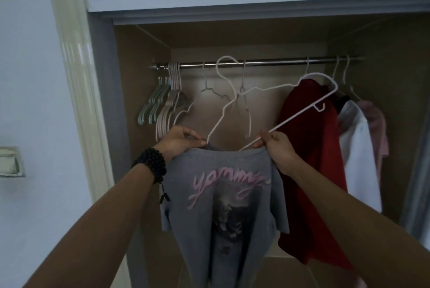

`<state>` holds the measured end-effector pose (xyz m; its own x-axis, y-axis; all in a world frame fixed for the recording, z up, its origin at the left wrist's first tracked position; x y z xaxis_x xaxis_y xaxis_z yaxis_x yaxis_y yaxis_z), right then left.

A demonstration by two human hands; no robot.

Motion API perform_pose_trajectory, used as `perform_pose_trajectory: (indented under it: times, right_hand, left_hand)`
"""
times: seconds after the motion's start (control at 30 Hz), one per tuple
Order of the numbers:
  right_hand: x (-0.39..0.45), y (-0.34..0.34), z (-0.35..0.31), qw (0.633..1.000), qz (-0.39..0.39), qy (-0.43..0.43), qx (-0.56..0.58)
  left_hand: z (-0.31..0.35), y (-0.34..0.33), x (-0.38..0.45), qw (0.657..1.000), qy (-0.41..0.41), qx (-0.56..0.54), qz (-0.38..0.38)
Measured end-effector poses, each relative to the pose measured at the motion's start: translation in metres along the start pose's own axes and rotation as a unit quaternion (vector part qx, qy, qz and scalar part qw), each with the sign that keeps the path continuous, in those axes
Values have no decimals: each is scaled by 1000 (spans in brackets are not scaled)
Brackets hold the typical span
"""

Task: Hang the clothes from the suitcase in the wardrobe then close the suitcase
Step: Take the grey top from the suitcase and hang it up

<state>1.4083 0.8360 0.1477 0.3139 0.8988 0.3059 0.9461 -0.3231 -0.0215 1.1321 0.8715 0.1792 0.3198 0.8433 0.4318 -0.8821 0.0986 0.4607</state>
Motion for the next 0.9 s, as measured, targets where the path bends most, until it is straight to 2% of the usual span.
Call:
perform_pose_trajectory:
  times: [0.13,0.23,0.33,0.43,0.53,0.6,0.67,0.73,0.83,0.9]
  right_hand:
    - [-6,19,13,994,-38,15,-105]
    - [-10,34,27,984,-68,15,-165]
    - [-13,49,32,982,-65,7,-176]
    - [-18,62,30,986,-58,14,-153]
    - [-25,66,27,980,-111,17,-166]
    - [-28,73,25,937,-159,49,-306]
    - [-27,86,24,857,-194,93,-469]
    - [-25,102,23,803,-209,117,-546]
    - [-15,120,17,750,-175,111,-628]
    - [-9,129,12,742,-137,112,-647]
  left_hand:
    - [18,-32,17,999,3,-11,-30]
    - [38,-62,26,993,20,-110,-31]
    - [56,-85,28,976,33,-204,-74]
    - [67,-99,31,972,-3,-212,-98]
    - [68,-103,32,975,-27,-208,-69]
    - [68,-98,31,974,-37,-221,-46]
    - [64,-87,29,975,-39,-211,-51]
    - [56,-76,23,980,-27,-180,-76]
    - [40,-56,13,990,0,-127,-65]
    - [29,-45,6,992,21,-96,-80]
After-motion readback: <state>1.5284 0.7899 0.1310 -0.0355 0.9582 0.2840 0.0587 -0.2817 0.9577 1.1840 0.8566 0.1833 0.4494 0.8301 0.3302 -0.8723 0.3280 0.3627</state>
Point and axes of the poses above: each hand's wrist, its own x-axis towards the middle knuckle, its own y-axis out of the back of the hand, z = x × y, the point moved 4 cm from there along x, towards the middle knuckle, and after that the axes turned 7 degrees about -y, right-handed, at the moved point
